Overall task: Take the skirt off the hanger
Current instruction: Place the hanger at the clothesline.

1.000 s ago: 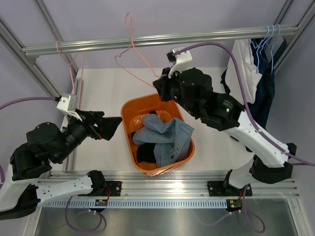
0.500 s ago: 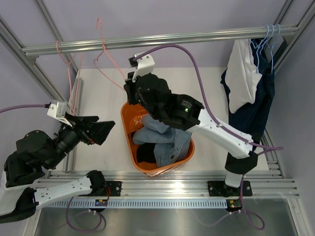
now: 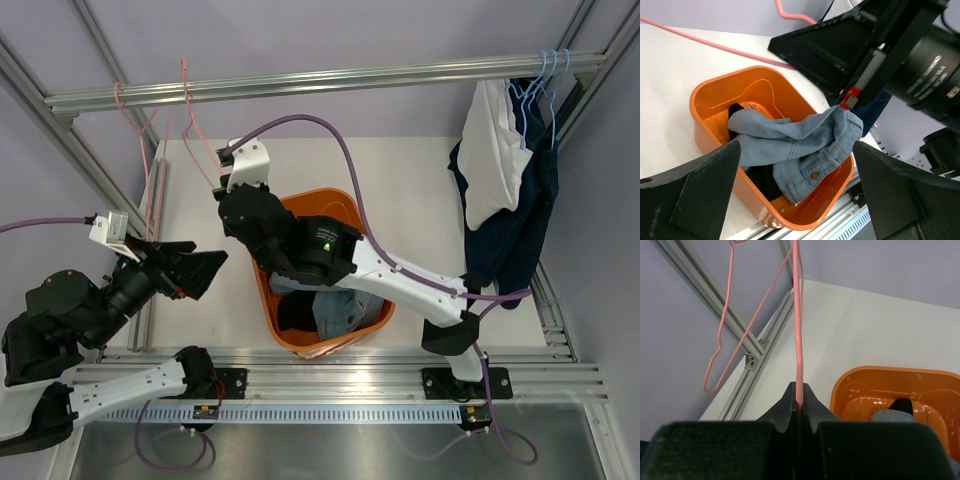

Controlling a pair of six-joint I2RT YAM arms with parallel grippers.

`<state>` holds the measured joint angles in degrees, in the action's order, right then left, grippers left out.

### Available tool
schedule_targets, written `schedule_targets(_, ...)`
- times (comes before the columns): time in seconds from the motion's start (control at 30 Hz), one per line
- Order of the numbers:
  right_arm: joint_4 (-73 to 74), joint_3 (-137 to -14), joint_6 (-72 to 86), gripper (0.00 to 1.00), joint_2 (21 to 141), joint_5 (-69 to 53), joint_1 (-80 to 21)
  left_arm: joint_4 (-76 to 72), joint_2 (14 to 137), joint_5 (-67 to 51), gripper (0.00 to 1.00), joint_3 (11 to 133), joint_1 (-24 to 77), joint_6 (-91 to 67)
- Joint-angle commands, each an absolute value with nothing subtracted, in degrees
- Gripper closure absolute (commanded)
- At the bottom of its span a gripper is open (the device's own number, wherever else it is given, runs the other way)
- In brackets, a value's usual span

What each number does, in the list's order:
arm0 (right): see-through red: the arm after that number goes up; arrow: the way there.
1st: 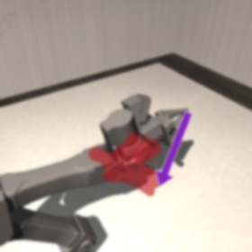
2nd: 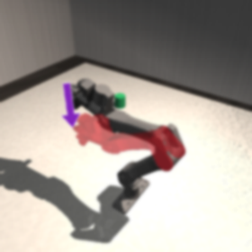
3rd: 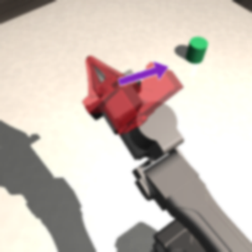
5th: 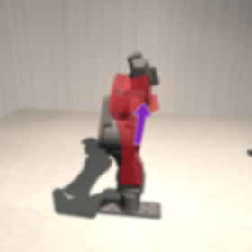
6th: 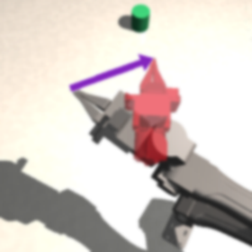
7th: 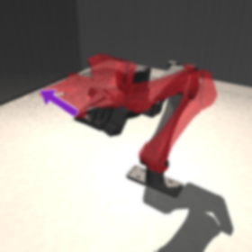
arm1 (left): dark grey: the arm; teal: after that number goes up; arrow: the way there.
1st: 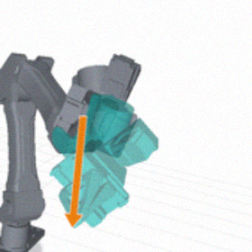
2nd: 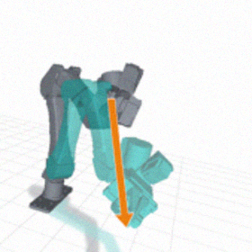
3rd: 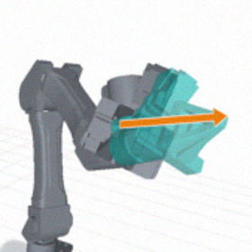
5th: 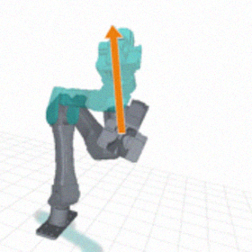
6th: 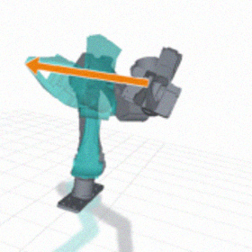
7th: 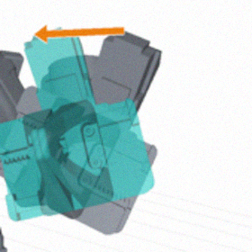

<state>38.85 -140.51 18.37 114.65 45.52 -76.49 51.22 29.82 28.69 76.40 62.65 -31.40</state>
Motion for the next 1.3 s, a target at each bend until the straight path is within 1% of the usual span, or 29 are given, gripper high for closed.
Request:
schedule_targets(0.0,39.99,-144.58,19.34,1.0,117.33,48.25,-77.25,50.27,29.09,29.18,0.01,77.17,62.67,-32.17)
schedule_targets(0.33,40.43,-146.25,18.19,1.0,120.41,43.08,-78.05,50.71,29.35,29.53,0.01,77.34,62.67,-32.34)
schedule_targets(0.4,40.26,-146.16,17.76,0.9,121.02,41.93,-78.22,50.63,29.44,29.53,0.01,77.26,62.67,-32.26)
schedule_targets(0.47,40.43,-146.25,17.67,0.78,121.38,40.87,-78.31,50.54,29.71,29.62,0.01,77.34,62.67,-32.26)
schedule_targets(0.5,40.43,-146.16,17.58,0.61,121.55,40.7,-78.31,50.36,29.71,29.45,0.01,77.26,62.67,-32.34)
schedule_targets(0.57,40.17,-145.55,17.31,0.47,121.55,39.64,-78.31,50.36,29.88,29.44,0.01,77.08,62.67,-32.26)
schedule_targets(0.6,40.17,-145.29,17.58,0.35,121.29,39.64,-78.31,50.45,29.8,29.44,0.01,77.08,62.67,-32.34)
schedule_targets(0.67,40.17,-144.41,17.75,0.26,120.68,41.12,-78.22,50.45,29.88,29.36,0.01,77.25,62.67,-32.43)
schedule_targets(0.7,39.82,-143.88,17.67,0.17,119.46,43.13,-78.22,50.45,29.88,29.09,0.01,77.26,62.67,-32.43)
schedule_targets(0.77,39.38,-141.51,17.23,0.12,117.78,45.51,-78.22,50.1,29.88,28.57,0.01,77.43,62.67,-32.17)
schedule_targets(0.83,39.02,-138.54,17.49,0.09,114.1,47.02,-77.09,50.01,30.23,27.78,0.01,77.69,62.67,-31.91)
schedule_targets(0.9,39.28,-135.98,18.54,0.09,109.37,47.02,-75.59,49.57,31.63,26.38,0.01,77.87,62.67,-31.29)
schedule_targets(1.03,38.85,-124.84,16.97,0.1,98.46,47.2,-69.37,49.13,37.16,22.77,0.01,79.36,62.67,-29.71)
schedule_targets(1.1,39.98,-119.39,16.18,0.13,91.26,45.28,-66.02,47.91,39.71,21.19,0.01,79.8,62.67,-28.75)
schedule_targets(1.13,40.16,-117.44,15.56,0.16,88.45,44.05,-62.0,46.94,41.64,20.4,0.01,79.54,62.67,-28.39)
schedule_targets(1.17,39.99,-115.33,13.73,0.23,82.85,42.55,-59.61,44.15,42.36,19.78,0.01,79.11,62.67,-27.95)
schedule_targets(1.23,40.17,-110.6,11.7,0.28,77.63,38.34,-54.34,41.06,44.2,17.67,0.01,77.53,62.67,-26.9)
schedule_targets(1.27,40.34,-109.44,8.56,0.29,73.26,37.19,-49.1,38.43,44.73,17.14,0.01,77.17,62.67,-26.63)
